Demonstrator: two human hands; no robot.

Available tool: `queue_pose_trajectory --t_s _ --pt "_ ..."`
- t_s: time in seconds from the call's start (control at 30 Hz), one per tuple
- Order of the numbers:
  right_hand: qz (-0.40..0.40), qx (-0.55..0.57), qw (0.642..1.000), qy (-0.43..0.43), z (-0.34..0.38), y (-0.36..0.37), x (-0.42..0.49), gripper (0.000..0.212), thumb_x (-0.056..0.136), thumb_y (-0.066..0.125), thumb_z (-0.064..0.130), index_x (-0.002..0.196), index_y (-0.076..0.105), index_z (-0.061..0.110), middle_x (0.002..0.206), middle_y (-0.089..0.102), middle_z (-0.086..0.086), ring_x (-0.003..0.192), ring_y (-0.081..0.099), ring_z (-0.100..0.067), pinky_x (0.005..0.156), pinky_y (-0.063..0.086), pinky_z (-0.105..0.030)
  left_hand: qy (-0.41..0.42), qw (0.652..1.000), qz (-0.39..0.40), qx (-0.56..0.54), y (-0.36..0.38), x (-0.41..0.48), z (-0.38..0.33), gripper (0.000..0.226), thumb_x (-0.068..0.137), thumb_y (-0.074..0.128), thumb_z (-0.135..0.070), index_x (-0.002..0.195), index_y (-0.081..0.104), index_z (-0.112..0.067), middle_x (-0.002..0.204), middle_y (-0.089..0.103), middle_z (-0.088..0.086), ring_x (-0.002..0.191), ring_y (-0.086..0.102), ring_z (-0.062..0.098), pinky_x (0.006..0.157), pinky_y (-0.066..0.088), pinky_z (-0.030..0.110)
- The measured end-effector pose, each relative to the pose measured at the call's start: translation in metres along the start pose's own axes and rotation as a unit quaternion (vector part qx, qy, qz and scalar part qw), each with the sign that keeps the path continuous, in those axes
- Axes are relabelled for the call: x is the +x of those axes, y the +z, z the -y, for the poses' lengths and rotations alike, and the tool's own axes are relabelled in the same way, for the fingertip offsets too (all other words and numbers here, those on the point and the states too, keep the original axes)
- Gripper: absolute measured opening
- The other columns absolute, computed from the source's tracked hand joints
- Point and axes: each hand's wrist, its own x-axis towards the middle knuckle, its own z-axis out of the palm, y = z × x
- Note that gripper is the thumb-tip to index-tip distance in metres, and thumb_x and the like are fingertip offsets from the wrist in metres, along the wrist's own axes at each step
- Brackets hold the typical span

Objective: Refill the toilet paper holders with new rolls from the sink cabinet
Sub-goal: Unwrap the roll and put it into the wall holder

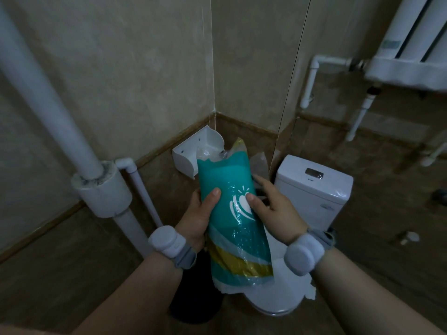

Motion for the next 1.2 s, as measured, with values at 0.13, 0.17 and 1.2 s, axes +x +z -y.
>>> queue_pose_trajectory --t_s 0.13,0.17,1.2 --pt "0.067 0.251 0.959 0.112 -0.004 -0.001 0.005 0.069 0.083 0.059 0.037 0.143 0.027 0.029 0.130 0.057 -0.007 0.108 0.062 -0.019 0.093 0.050 -0.033 0.025 0.998 0.046 0.029 0.005 -0.003 -0.003 0.073 0.079 0.067 -0.051 0.138 0.040 -0.019 0.135 0.055 0.014 0.121 0.055 0.034 0.100 0.043 0.049" --pt "0.079 0.301 0.942 0.124 -0.006 0.000 0.006 0.073 0.080 0.063 0.037 0.143 0.028 0.028 0.131 0.056 -0.007 0.108 0.062 -0.020 0.090 0.052 -0.032 0.028 0.997 0.056 0.035 0.006 -0.004 -0.004 0.070 0.081 0.064 -0.052 0.139 0.040 -0.022 0.136 0.055 0.011 0.122 0.055 0.033 0.102 0.042 0.049" --pt "0.031 0.261 0.962 0.079 -0.012 -0.007 0.022 0.065 0.081 0.059 0.043 0.139 0.033 0.032 0.117 0.058 0.006 0.090 0.062 0.000 0.067 0.051 -0.012 0.074 0.990 0.013 0.119 0.021 -0.011 -0.011 0.071 0.076 0.060 -0.054 0.139 0.029 -0.043 0.132 0.055 -0.009 0.110 0.062 0.009 0.080 0.056 0.025"
